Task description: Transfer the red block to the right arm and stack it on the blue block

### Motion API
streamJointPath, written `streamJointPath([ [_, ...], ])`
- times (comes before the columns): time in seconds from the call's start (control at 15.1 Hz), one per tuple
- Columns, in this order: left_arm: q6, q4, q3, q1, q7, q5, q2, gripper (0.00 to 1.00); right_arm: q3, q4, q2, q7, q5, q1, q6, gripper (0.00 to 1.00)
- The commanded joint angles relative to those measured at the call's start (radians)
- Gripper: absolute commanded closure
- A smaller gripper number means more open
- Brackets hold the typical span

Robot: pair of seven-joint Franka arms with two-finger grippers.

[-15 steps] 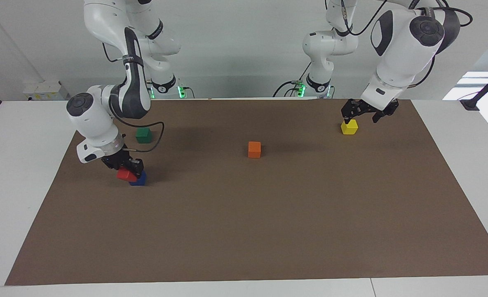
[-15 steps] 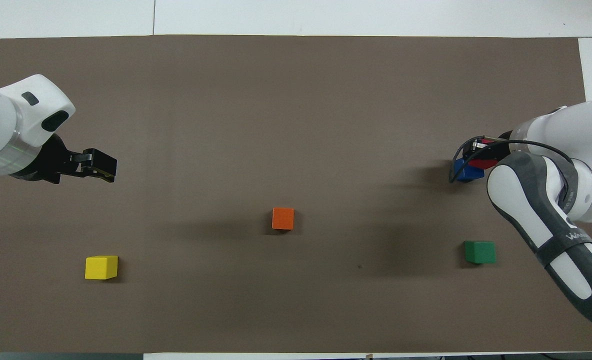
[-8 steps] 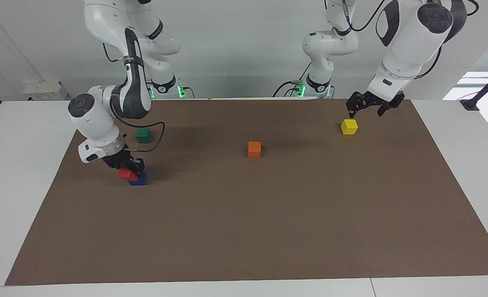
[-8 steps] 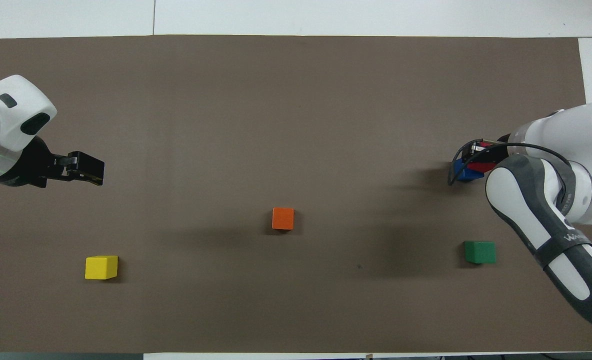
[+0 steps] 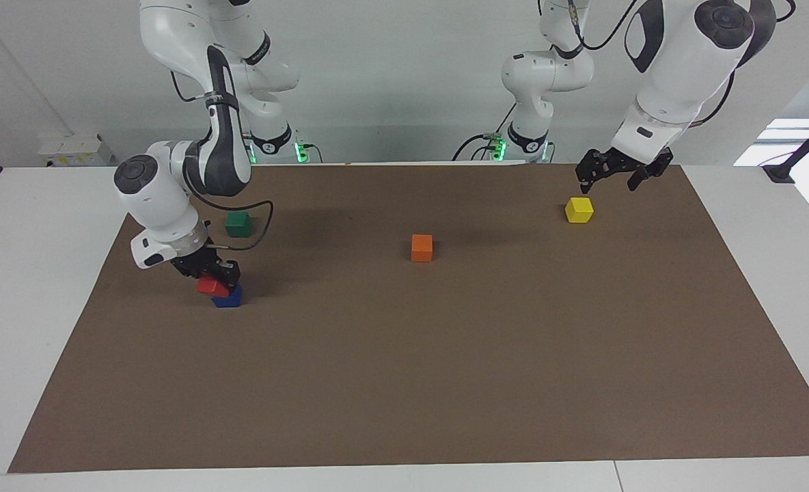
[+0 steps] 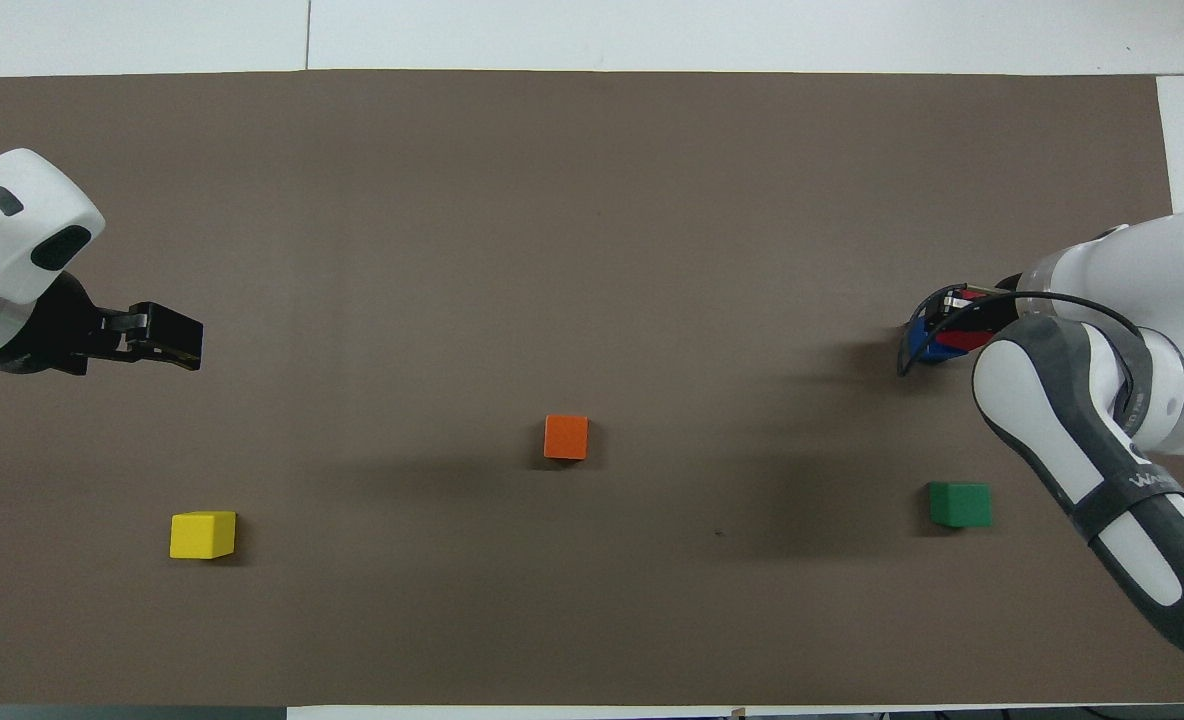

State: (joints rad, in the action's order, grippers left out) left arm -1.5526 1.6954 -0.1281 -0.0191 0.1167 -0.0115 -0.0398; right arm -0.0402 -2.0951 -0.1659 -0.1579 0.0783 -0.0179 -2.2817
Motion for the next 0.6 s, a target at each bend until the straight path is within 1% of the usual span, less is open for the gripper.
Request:
streamJointPath([
  [0.0, 0.0, -0.029, 0.007, 0.01, -0.002, 0.013, 0.004, 0.0, 0.008, -0.026, 0.028, 0.017, -0.028, -0.017, -0.005, 1.0],
  [0.13, 0.003, -0.04, 0.005, 0.011, -0.003, 0.013, 0.004, 0.0, 0.008, -0.028, 0.028, 0.017, -0.026, -0.017, -0.01, 1.0],
  [0.27, 0.031, -0.078, 0.005, 0.011, -0.006, 0.015, 0.014, 0.0, 0.01, -0.029, 0.028, 0.015, -0.026, -0.014, -0.01, 1.0],
  [0.46, -0.001, -0.043, 0.005, 0.011, -0.017, 0.015, 0.011, 0.0, 0.01, -0.029, 0.028, 0.014, -0.026, -0.014, -0.016, 1.0],
  [0.53, -0.006, -0.04, 0.005, 0.031, -0.019, 0.016, 0.011, 0.0, 0.01, -0.029, 0.026, 0.014, -0.026, -0.011, -0.021, 1.0],
])
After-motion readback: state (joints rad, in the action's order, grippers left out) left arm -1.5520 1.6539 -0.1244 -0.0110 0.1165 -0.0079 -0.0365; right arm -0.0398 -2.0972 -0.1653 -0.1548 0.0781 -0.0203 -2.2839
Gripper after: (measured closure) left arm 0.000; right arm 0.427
